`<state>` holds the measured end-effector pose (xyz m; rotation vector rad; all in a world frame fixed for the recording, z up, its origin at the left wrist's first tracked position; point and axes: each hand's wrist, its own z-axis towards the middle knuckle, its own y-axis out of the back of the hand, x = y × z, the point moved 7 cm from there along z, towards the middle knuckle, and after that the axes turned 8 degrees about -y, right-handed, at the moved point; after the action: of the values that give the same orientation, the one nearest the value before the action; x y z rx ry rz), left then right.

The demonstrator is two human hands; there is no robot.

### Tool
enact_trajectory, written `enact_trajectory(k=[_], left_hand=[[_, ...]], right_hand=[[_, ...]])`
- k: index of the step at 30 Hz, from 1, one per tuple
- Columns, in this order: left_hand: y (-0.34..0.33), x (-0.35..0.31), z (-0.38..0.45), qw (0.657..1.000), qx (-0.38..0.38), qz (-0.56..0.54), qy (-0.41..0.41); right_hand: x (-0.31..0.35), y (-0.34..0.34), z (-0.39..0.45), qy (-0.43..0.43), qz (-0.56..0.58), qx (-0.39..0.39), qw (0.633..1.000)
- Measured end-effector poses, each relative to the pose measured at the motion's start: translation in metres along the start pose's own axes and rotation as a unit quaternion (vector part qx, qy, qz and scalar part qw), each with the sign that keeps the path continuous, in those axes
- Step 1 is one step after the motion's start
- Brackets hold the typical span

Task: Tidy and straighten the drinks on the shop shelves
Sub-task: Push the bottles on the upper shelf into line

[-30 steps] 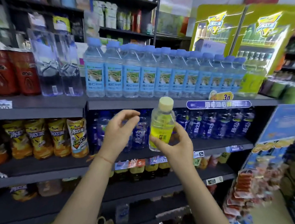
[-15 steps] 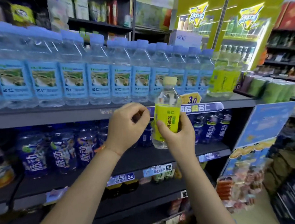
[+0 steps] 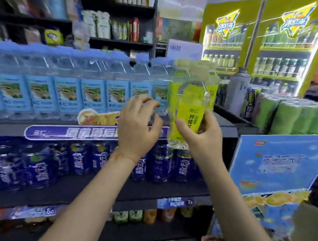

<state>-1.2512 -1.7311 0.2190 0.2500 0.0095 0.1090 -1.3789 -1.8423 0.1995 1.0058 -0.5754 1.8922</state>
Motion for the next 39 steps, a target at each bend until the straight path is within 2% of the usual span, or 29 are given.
enact_trajectory(k=[4, 9, 13, 16, 21, 24, 30, 33, 37, 39], left_hand=[[-0.046, -0.018, 0.026, 0.994, 0.044, 0.097, 0.026], [-0.104, -0.039, 0.044, 0.99, 0.091, 0.066, 0.084], [-0.119, -0.039, 0.04, 0.981, 0.112, 0.12, 0.108], [-0.12, -0.037, 0.038, 0.975, 0.119, 0.132, 0.132], [-0.119, -0.037, 0.038, 0.971, 0.124, 0.146, 0.146], [-0.12, -0.038, 0.038, 0.97, 0.131, 0.147, 0.146], [-0.119, -0.038, 0.039, 0.969, 0.131, 0.15, 0.143], [-0.12, -0.039, 0.038, 0.969, 0.137, 0.145, 0.142], [-0.12, -0.038, 0.039, 0.966, 0.148, 0.15, 0.149], [-0.116, -0.043, 0.04, 0.964, 0.123, 0.198, 0.129]], right_hand=[[-0.002, 0.032, 0.041, 0.026, -0.044, 0.005, 0.999], [-0.021, 0.068, 0.081, 0.031, -0.047, -0.047, 0.997], [-0.034, 0.097, 0.11, 0.007, -0.07, -0.082, 0.994], [-0.044, 0.104, 0.128, -0.01, -0.127, -0.066, 0.99], [-0.061, 0.091, 0.147, -0.034, -0.19, 0.008, 0.981], [-0.065, 0.089, 0.15, -0.028, -0.229, 0.002, 0.973], [-0.064, 0.088, 0.141, 0.0, -0.277, -0.012, 0.961], [-0.06, 0.089, 0.128, 0.009, -0.263, -0.019, 0.965], [-0.046, 0.085, 0.095, 0.088, -0.313, -0.096, 0.941], [-0.041, 0.082, 0.073, 0.137, -0.279, -0.111, 0.944]])
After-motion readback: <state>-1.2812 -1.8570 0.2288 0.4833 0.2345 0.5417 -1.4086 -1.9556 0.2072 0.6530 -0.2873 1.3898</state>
